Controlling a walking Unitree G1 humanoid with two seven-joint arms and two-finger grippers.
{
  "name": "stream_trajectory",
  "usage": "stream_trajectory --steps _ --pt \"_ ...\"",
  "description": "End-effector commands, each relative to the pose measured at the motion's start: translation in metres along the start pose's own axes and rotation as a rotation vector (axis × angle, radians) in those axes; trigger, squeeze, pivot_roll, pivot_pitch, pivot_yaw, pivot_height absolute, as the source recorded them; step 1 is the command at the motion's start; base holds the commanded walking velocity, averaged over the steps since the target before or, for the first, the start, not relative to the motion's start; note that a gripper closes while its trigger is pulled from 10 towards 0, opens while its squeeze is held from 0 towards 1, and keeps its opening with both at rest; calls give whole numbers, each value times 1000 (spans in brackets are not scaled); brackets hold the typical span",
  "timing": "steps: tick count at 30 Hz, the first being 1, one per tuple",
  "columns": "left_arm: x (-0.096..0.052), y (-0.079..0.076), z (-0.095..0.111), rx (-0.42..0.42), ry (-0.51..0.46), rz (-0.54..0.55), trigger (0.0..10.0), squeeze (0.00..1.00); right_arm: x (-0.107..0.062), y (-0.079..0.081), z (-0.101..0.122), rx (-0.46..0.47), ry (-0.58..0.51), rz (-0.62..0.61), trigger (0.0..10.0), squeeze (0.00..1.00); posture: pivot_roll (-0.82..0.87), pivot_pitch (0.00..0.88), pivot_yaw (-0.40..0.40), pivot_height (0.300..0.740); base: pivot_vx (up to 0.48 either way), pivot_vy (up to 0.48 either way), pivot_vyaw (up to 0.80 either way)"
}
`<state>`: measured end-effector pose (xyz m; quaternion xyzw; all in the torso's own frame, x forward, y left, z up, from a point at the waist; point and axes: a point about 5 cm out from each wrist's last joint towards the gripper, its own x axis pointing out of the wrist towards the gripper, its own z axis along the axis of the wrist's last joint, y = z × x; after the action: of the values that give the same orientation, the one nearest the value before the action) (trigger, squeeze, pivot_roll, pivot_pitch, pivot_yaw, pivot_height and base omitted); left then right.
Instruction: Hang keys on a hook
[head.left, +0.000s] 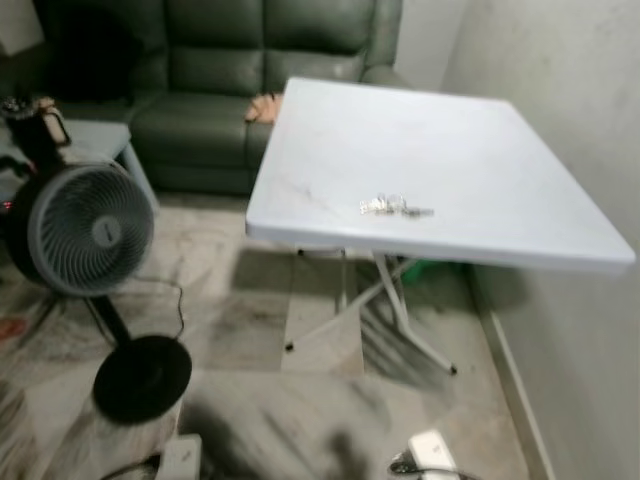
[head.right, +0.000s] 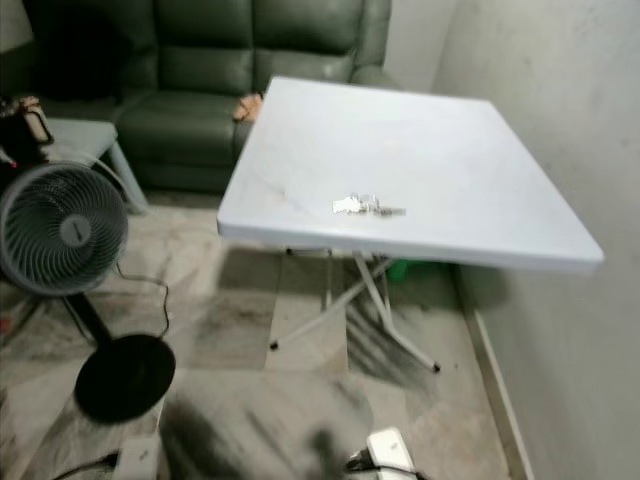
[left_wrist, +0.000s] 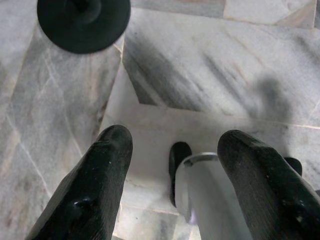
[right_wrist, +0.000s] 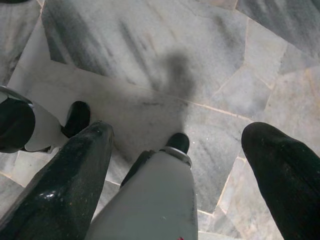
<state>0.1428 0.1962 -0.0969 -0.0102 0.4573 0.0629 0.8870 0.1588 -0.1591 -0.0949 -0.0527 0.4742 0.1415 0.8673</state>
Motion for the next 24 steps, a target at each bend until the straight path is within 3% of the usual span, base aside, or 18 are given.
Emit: stream_trajectory --steps 1,9,13,21,24 --pt "0 -12 -2 2 5 -29 10000 0 -4 -12 -5 2 14 -31 10000 0 -38 0 -41 740 0 0 0" --pt "-1 -10 0 25 -31 -32 10000 0 -4 -12 0 -42 -21 0 10000 0 -42 0 -36 740 0 0 0" --pt "-1 -4 15 80 -150 -53 10000 0 -2 -18 29 -10 -152 8 10000 0 -46 0 -37 740 0 0 0" --pt "-3 3 34 28 -283 -55 10000 0 -3 -22 59 -32 -299 38 10000 0 -44 0 -37 740 0 0 0" --pt "-4 4 53 -20 -406 -55 10000 0 -5 -21 79 -34 -404 55 10000 0 -40 8 -39 740 0 0 0"
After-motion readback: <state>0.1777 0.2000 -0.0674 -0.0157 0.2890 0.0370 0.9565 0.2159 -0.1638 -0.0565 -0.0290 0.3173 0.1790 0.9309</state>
